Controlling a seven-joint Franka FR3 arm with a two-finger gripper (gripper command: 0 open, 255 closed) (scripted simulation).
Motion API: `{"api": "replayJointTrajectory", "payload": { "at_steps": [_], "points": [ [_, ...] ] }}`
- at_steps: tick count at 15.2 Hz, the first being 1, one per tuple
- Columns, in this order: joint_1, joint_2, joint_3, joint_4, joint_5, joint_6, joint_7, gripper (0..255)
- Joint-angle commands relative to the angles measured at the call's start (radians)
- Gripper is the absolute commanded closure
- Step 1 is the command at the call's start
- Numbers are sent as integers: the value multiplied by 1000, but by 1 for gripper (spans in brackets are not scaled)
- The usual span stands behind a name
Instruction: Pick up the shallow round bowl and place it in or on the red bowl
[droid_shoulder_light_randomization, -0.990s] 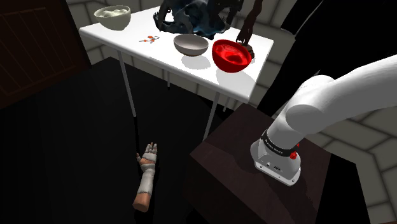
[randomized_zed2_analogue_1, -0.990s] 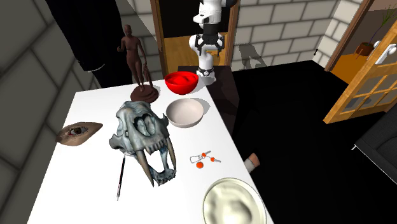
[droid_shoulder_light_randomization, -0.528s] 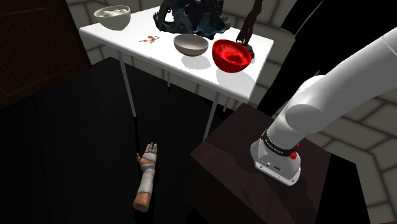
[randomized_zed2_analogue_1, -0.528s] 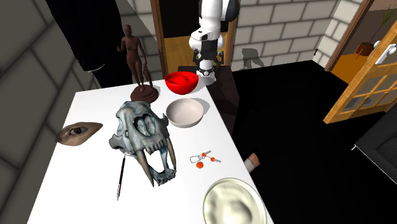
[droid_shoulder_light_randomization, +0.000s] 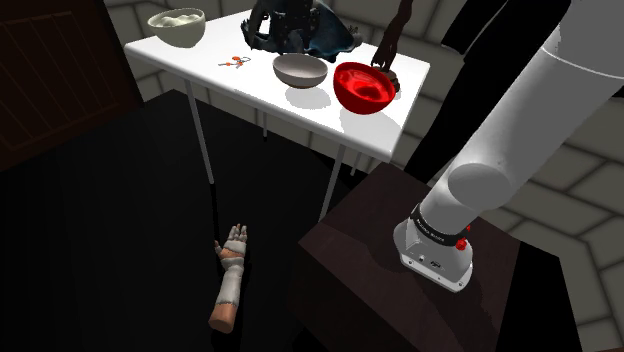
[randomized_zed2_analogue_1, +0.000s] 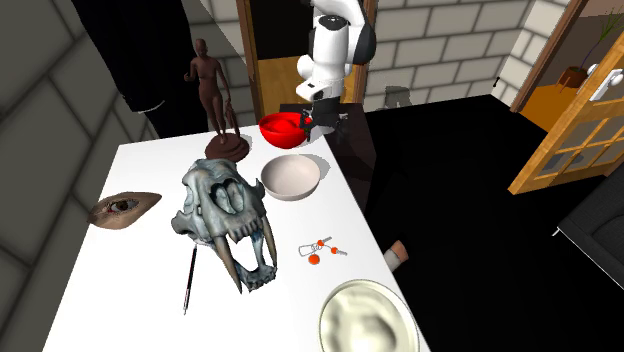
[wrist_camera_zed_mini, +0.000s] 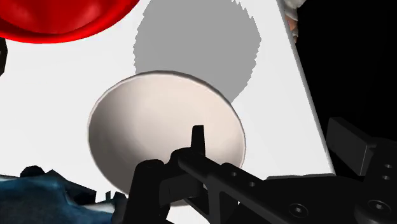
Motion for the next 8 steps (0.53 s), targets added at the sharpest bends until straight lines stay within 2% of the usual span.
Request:
{"api": "replayJointTrajectory", "payload": {
  "at_steps": [1,5,8],
  "points": [
    [-3,70,-3,59,0,4,-4,0],
    [-7,227,-6,209,1,0,-9,0],
    [-8,239,-7,184,1,36,-9,0]
  ]
}}
